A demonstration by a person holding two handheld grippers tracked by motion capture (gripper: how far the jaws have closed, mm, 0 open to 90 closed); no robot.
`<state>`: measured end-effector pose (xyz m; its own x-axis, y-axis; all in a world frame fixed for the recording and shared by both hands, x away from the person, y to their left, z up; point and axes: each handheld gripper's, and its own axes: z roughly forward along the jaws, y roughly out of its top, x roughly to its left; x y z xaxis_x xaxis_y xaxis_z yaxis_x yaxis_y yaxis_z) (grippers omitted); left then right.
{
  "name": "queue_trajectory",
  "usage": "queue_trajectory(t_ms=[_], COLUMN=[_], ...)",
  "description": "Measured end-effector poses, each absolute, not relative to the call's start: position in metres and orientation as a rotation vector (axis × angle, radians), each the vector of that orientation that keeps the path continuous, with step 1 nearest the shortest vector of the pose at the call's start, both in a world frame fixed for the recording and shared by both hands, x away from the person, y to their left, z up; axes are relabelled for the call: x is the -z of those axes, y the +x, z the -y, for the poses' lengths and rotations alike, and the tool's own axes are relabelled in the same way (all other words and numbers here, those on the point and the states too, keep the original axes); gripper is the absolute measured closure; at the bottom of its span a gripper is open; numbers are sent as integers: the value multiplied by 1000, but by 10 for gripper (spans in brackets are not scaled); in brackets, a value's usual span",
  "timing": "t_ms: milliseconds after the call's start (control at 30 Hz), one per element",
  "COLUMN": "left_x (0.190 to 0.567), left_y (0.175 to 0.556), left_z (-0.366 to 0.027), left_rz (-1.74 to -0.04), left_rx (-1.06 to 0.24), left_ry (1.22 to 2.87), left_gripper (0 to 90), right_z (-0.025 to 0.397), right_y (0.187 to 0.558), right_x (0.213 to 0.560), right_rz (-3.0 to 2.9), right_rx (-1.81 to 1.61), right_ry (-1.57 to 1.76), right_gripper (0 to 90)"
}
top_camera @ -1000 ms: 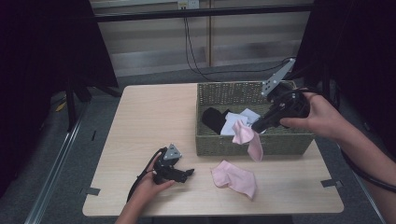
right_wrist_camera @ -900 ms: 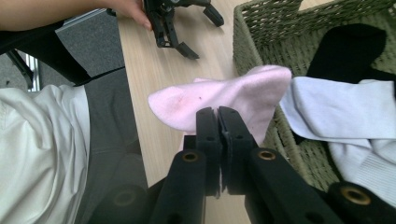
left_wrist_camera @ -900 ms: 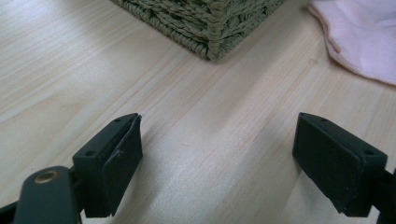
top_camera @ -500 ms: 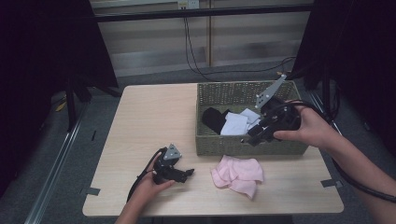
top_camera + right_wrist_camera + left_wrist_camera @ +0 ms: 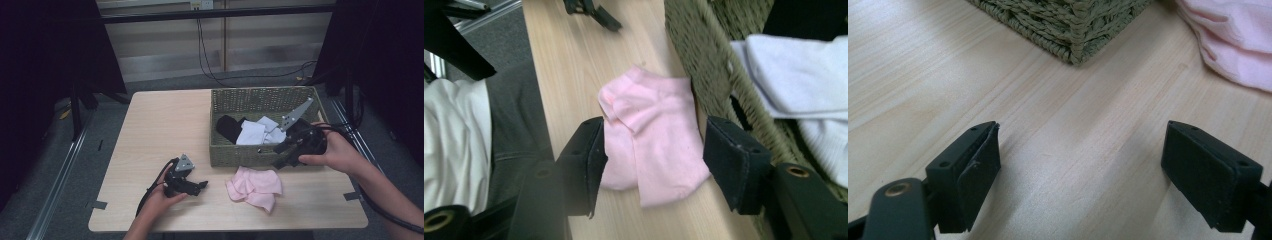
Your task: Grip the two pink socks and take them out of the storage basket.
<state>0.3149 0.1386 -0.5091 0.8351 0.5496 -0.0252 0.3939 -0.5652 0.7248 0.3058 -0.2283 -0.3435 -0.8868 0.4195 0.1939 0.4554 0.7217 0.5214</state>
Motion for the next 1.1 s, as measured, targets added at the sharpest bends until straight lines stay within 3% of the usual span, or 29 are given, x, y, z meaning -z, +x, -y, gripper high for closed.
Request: queue_trajectory(t_ms=[867, 1100], left_x=[509, 509], left_y=[315, 315], left_z=[-139, -139], left_rz=[-686, -685], left_rx=[-261, -261], left_ry=[2243, 2243], left_gripper=[154, 154], right_z=[265, 273], right_y=[271, 258], right_x=[445, 448], right_rz=[2839, 2846], right_rx=[989, 1010], right_ry=[-956, -972], right_gripper=[345, 339])
